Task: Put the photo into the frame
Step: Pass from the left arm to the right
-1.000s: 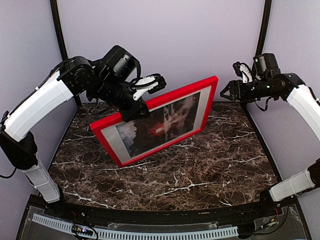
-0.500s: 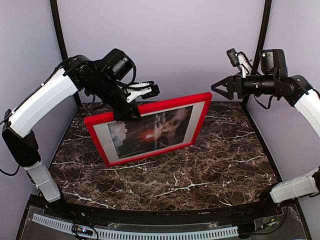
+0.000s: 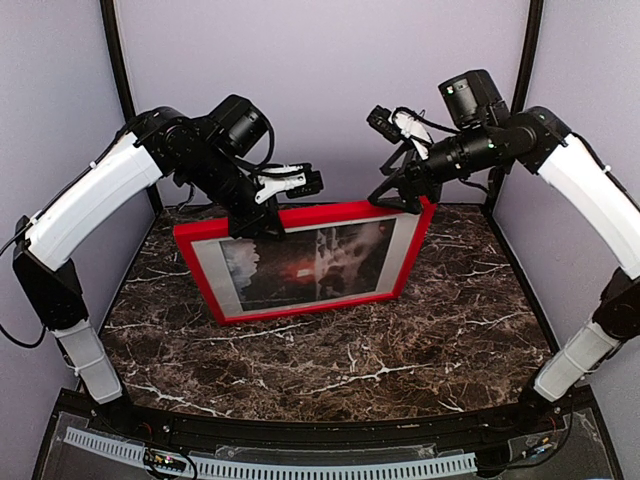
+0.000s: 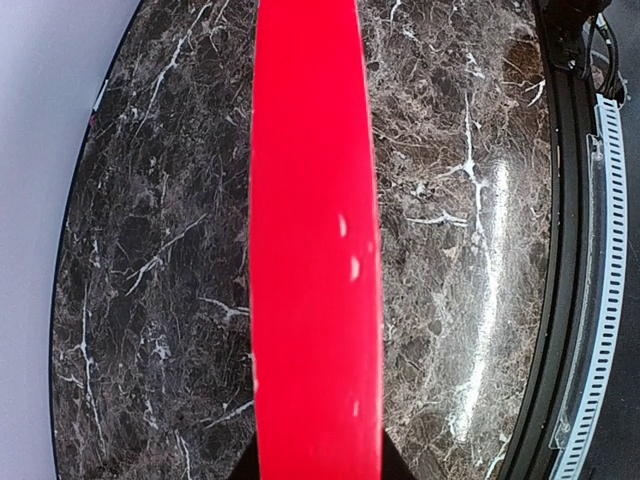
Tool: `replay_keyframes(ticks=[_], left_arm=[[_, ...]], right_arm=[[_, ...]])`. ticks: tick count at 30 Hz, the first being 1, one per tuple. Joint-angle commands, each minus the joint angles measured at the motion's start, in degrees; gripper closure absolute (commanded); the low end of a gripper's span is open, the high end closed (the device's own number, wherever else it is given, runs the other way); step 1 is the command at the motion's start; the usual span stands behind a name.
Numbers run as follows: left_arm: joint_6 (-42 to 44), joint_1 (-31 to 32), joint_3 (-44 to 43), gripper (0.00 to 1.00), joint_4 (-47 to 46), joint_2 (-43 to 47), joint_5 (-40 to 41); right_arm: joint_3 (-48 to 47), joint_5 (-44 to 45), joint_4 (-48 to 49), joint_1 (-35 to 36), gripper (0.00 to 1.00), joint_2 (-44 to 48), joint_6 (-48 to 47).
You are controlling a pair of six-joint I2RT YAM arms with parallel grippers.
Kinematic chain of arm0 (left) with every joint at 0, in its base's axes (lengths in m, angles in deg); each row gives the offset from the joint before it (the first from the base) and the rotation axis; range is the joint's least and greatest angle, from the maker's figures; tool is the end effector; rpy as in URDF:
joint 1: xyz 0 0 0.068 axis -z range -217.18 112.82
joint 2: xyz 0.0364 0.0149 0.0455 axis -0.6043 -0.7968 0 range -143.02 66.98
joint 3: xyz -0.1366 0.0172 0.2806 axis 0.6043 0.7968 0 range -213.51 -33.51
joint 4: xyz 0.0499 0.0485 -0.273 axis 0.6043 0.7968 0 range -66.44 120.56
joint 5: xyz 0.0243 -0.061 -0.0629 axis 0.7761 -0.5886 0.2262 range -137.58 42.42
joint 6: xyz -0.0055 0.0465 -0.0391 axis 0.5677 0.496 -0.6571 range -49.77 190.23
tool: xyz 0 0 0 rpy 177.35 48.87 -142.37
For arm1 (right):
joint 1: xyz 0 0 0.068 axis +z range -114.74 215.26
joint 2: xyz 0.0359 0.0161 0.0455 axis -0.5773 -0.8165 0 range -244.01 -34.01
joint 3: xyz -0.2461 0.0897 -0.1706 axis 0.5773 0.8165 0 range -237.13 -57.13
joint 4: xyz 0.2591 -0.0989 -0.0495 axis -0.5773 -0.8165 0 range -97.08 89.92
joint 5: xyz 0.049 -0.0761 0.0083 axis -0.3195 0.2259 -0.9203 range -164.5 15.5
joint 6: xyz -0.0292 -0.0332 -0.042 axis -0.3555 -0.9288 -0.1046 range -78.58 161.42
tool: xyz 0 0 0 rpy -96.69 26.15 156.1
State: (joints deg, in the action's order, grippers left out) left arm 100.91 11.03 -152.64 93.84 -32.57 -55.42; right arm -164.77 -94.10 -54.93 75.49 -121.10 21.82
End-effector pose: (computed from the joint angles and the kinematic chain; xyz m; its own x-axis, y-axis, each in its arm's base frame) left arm 0.2467 -0.2854 0.4678 -0.0372 0.8002 -0.5986 0.9478 0.2180 0.2325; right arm 0.2418 0.2245 0.5018 -0.1302 -0.5240 -0.8417 -0.9168 0.3869 -0.0990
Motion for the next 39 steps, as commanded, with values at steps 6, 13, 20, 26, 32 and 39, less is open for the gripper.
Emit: replay_keyframes(ticks=[6, 13, 20, 26, 32, 39], left_arm=[[1.9, -1.1, -3.4, 1.00, -5.2, 1.3, -4.3], [1.9, -1.1, -3.0, 1.00, -4.9, 0.9, -5.3], [2.1, -1.2, -2.3, 0.99, -5.2, 1.0, -5.1], [1.5, -1.9, -2.2, 0.86, -5.4, 1.3, -5.3], [1.0, -2.2, -1.0, 0.69, -8.0, 2.8, -3.4], [0.9, -2.4, 5.7, 0.38, -18.0, 9.0, 1.3]], right_arm=[[-5.0, 6.0, -7.6, 4.4, 0.19, -6.3, -5.0], [-9.8, 10.1, -10.9, 5.6, 0.32, -11.5, -4.8], [-11.5, 11.2, -12.6, 6.2, 0.59, -12.9, -5.1], [-11.4, 10.7, -13.2, 6.3, 0.75, -12.6, -6.1], [-10.7, 10.9, -12.9, 6.2, 0.84, -12.0, -6.2], [-9.7, 10.5, -11.2, 6.2, 0.91, -10.7, -5.6]])
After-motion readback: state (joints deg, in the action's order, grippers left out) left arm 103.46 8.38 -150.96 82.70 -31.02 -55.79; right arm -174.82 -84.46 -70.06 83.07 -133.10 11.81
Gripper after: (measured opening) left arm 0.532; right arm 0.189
